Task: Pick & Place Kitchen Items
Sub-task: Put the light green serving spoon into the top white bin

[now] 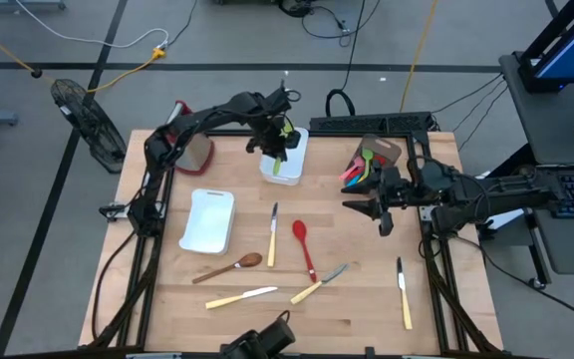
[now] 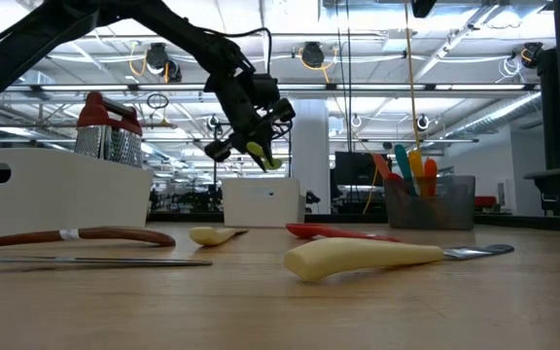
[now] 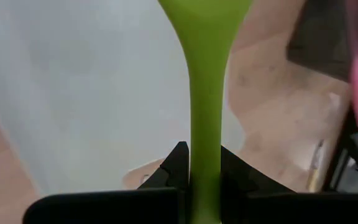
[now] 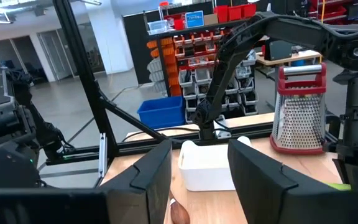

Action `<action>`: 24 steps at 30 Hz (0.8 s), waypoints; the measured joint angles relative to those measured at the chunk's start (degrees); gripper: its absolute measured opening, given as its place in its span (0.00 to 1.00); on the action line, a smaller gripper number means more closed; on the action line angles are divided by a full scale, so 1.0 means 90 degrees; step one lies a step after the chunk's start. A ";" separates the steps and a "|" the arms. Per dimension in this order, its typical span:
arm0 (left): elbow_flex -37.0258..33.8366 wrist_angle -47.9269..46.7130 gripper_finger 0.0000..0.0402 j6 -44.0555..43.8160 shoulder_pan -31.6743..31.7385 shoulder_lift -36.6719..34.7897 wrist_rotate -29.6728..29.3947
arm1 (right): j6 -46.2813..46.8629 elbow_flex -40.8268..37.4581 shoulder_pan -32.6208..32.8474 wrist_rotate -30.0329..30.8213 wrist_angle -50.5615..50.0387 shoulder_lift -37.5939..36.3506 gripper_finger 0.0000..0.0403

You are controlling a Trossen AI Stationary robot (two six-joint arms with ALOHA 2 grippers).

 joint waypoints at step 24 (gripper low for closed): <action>-0.0060 -0.0297 0.08 -0.0607 0.0007 0.0051 0.0220 | 0.0333 0.0000 0.0002 -0.0027 -0.0004 0.0002 0.38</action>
